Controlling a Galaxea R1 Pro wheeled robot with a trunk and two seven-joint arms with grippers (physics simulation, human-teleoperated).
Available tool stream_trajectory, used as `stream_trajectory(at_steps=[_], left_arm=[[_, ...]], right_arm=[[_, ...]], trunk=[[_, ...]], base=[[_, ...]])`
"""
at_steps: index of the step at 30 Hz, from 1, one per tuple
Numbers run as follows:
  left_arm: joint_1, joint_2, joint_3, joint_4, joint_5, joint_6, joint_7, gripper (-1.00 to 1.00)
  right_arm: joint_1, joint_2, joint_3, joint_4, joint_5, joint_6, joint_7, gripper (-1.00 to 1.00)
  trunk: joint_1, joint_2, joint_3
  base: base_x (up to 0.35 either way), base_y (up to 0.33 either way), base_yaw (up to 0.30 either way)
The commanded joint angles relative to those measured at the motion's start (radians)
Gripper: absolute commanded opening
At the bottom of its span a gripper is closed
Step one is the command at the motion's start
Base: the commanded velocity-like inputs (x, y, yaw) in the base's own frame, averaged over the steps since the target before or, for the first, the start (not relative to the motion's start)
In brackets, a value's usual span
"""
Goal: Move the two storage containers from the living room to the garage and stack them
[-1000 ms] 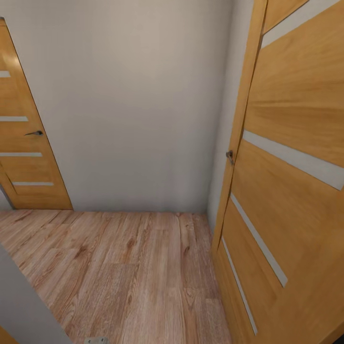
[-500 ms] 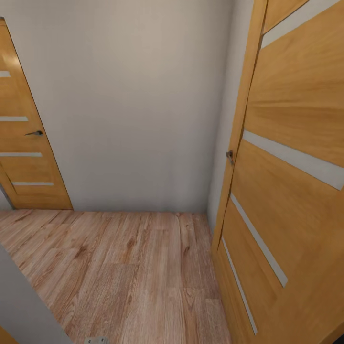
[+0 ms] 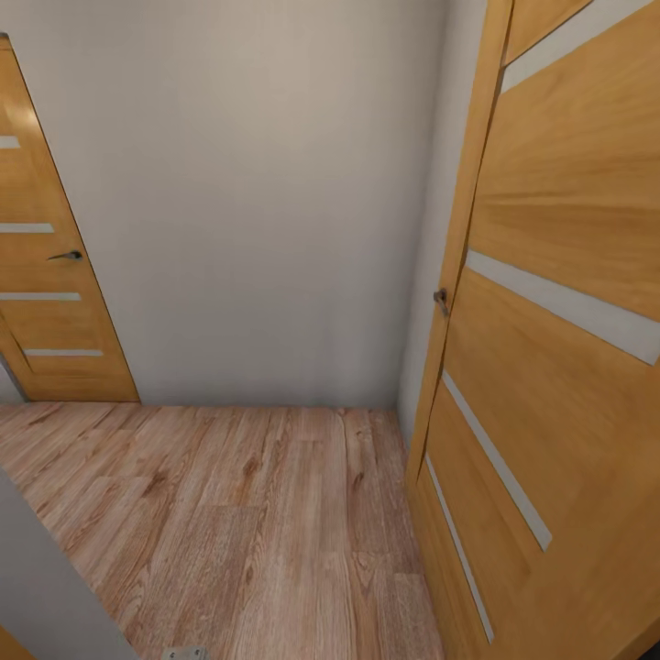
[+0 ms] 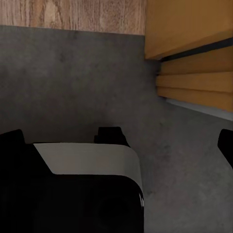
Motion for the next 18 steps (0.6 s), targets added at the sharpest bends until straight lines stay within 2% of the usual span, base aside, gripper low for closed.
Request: stream_trajectory(at_steps=[1, 4, 7, 9, 12, 18], left_arm=[[-0.001, 0.0, 0.0, 0.0, 0.007, 0.004, 0.002, 1.0], [-0.001, -0.006, 0.0, 0.0, 0.008, 0.004, 0.002, 1.0], [0.011, -0.024, 0.0, 0.001, 0.008, 0.003, 0.001, 1.0], [0.034, -0.043, 0.0, 0.0, 0.005, -0.001, 0.001, 1.0], [0.071, -0.073, -0.001, 0.0, 0.005, -0.04, 0.0, 1.0], [0.106, -0.096, -0.001, 0.0, 0.006, -0.065, 0.0, 1.0]], right_arm=[[-0.001, 0.001, 0.008, 0.003, -0.01, -0.006, 0.0, 1.0], [-0.001, 0.001, 0.008, 0.003, -0.01, -0.006, 0.0, 1.0], [-0.001, 0.001, 0.008, 0.003, -0.01, -0.006, 0.0, 1.0], [-0.001, 0.001, 0.008, 0.003, -0.01, -0.006, 0.0, 1.0], [-0.001, 0.002, 0.008, 0.003, -0.01, -0.006, 0.0, 1.0], [-0.001, 0.003, 0.008, 0.003, -0.01, -0.006, 0.0, 1.0]], trunk=[[0.0, -0.001, -0.001], [0.0, -0.001, -0.001], [0.0, -0.001, -0.001], [0.0, -0.001, -0.001], [0.0, -0.001, -0.001], [0.0, -0.001, -0.001]], base=[[0.0, 0.0, 0.0], [0.0, 0.0, 0.0], [0.0, 0.0, 0.0], [0.0, 0.0, 0.0], [0.0, 0.0, 0.0], [0.0, 0.0, 0.0]])
